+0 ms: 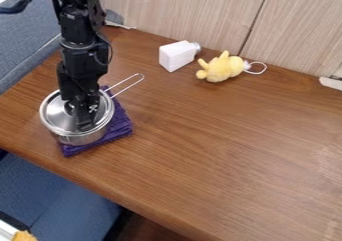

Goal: Open the lip of silver pot and move to the right upper side

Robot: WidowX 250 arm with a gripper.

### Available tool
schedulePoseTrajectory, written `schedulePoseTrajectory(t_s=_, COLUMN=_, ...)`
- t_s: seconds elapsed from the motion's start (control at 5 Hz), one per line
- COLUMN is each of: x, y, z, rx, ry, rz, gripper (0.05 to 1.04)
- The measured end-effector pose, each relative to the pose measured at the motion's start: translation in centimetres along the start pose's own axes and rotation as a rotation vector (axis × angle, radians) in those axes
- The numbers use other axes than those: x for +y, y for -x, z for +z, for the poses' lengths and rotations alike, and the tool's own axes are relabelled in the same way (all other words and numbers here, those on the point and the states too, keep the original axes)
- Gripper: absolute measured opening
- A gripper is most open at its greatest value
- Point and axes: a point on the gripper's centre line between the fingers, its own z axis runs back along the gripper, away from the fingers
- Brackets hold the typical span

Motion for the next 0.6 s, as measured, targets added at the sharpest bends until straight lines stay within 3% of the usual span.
schedulePoseTrajectory(t_s=0.4, x=-0.02, y=-0.48, z=0.07, rx=-0.006, ry=-0.016, rz=-0.004, gripper=0.425)
schedulePoseTrajectory(t_s=0.6, x=-0.27, y=-0.46, z=0.03, rx=-0.008, ry=-0.005, rz=-0.005, gripper=0.282)
